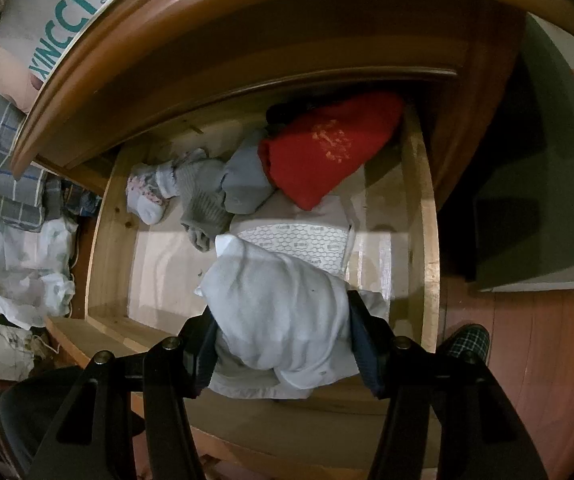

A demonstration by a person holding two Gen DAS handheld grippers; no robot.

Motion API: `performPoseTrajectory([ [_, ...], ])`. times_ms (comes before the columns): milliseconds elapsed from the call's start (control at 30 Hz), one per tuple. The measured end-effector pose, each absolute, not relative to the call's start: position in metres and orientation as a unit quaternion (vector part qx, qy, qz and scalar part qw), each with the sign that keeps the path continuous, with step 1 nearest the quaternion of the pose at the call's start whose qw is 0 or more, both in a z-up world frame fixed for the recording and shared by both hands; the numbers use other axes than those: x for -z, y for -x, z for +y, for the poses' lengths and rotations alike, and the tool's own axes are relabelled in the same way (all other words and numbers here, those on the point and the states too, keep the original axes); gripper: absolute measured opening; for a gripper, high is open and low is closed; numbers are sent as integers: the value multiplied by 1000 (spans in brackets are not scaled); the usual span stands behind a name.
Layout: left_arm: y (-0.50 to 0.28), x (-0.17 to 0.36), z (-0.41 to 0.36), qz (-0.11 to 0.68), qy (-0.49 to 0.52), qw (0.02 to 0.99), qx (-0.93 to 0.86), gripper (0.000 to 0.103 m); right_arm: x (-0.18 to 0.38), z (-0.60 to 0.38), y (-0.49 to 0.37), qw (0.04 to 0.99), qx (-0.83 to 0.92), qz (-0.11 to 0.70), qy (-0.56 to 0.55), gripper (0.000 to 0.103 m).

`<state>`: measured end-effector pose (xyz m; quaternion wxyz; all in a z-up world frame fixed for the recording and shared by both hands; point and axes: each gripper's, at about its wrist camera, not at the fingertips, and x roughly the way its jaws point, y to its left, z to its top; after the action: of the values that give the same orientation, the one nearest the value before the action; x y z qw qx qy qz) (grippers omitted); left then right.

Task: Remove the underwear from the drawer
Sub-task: 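Lift the white underwear with the left gripper and release it into the white box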

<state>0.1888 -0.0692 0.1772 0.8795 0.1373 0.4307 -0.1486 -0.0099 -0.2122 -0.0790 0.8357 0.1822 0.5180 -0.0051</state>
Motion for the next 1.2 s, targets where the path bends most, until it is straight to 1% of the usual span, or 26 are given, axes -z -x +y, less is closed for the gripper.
performPoseTrajectory([
  [400, -175, -182, -67, 466, -103, 873, 102, 38, 79, -213, 11, 836, 7, 518, -182, 55],
  [533, -174, -183, -68, 460, -101, 875, 106, 38, 79, -213, 11, 836, 6, 517, -182, 55],
  [667, -175, -183, -67, 453, -94, 881, 103, 41, 79, -213, 11, 836, 6, 518, -182, 55],
  [800, -176, -182, -65, 447, -86, 884, 104, 42, 79, -213, 11, 836, 6, 518, -182, 55],
  [900, -176, -185, -62, 441, -78, 888, 101, 47, 79, -213, 11, 836, 6, 518, -182, 55],
  [1033, -171, -198, -59, 409, -78, 903, 108, 62, 80, -213, 11, 836, 6, 518, -181, 55],
  [1200, -155, -217, -61, 366, -106, 918, 113, 65, 81, -214, 10, 835, 9, 520, -180, 55],
])
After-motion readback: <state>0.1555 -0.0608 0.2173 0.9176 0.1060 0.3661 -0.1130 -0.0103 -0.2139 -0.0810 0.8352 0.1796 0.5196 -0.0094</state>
